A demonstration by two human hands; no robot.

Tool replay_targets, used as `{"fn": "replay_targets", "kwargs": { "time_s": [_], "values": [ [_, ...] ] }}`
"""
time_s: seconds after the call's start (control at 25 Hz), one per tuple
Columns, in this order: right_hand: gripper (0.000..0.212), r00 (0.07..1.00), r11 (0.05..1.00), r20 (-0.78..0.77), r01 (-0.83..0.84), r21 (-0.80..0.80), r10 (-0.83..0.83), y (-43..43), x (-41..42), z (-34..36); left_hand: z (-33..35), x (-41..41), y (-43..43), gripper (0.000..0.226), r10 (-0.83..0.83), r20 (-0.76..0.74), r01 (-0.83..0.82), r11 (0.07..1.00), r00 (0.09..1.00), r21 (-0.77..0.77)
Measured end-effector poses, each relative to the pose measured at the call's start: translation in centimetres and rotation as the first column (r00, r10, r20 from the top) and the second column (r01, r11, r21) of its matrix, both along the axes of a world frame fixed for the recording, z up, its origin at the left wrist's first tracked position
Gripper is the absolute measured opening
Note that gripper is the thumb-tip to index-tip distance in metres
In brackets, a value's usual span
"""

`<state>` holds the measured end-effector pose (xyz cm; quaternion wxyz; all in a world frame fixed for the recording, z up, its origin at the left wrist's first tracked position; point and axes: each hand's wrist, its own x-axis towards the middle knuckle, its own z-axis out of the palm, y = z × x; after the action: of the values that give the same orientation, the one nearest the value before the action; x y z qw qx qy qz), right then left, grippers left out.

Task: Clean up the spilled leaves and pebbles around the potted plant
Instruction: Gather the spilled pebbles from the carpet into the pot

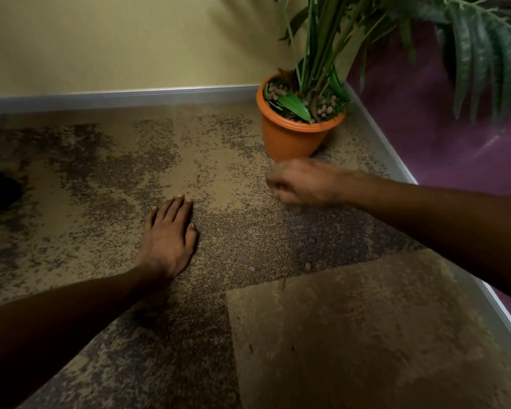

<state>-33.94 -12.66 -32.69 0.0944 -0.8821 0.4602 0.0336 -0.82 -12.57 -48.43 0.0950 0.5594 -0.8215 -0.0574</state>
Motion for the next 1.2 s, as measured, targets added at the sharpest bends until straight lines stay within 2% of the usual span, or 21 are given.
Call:
{"fn": "replay_targets", "kwargs": {
  "time_s": [0.12, 0.2, 0.36, 0.44, 0.52, 0.6, 0.72, 0.88, 1.08, 1.2],
  "values": [
    [0.006, 0.992, 0.943, -0.124, 0.041, 0.33, 0.001, 2.3, -0.8, -2.5, -0.1, 0.1, 0.0, 0.063, 0.003, -0.004, -0.003, 1.0, 1.0, 0.004],
    [0.015, 0.985, 0.902, -0.171, 0.066, 0.426, 0.008, 3.5, -1.5, -3.5, -0.2, 0.1, -0.1, 0.063, 0.003, -0.004, -0.003, 1.0, 1.0, 0.006],
    [0.015, 0.979, 0.912, -0.2, 0.045, 0.408, 0.041, 5.3, -2.2, -4.8, -0.1, 0.1, -0.1, 0.064, -0.004, -0.001, 0.004, 1.0, 1.0, 0.009],
    [0.015, 0.988, 0.909, -0.152, 0.068, 0.41, -0.006, 5.8, -2.3, -5.1, 0.0, 0.1, 0.0, 0.065, -0.007, 0.001, 0.007, 1.0, 1.0, 0.014],
    [0.02, 0.995, 0.87, -0.083, 0.095, 0.484, -0.063, 6.4, -2.1, -5.0, 0.3, 0.1, 0.1, 0.065, -0.009, 0.003, 0.009, 1.0, 1.0, 0.022],
    [0.027, 0.997, 0.835, -0.066, 0.074, 0.545, -0.045, 7.2, -1.8, -5.0, 0.5, 0.0, 0.1, 0.066, -0.013, 0.007, 0.013, 0.999, 1.0, 0.033],
    [0.024, 0.993, 0.868, -0.117, 0.039, 0.495, 0.022, 8.6, -1.1, -5.5, 0.6, -0.1, 0.2, 0.068, -0.017, 0.017, 0.016, 0.998, 1.0, 0.061],
    [0.021, 0.988, 0.886, -0.157, 0.071, 0.459, 0.002, 9.3, 0.4, -5.5, 0.6, 0.2, 0.0, 0.066, -0.033, 0.011, 0.032, 0.994, 0.999, 0.102],
    [0.013, 0.985, 0.914, -0.039, 0.168, 0.37, -0.166, 7.2, 1.5, -3.6, 0.2, 0.3, -0.5, 0.065, -0.032, 0.053, 0.024, 0.989, 0.998, 0.146],
    [0.021, 0.969, 0.957, 0.036, 0.236, 0.171, -0.245, 3.3, 1.7, -0.6, -0.1, 0.3, -0.5, 0.066, -0.034, 0.052, 0.026, 0.989, 0.998, 0.144]
  ]
}}
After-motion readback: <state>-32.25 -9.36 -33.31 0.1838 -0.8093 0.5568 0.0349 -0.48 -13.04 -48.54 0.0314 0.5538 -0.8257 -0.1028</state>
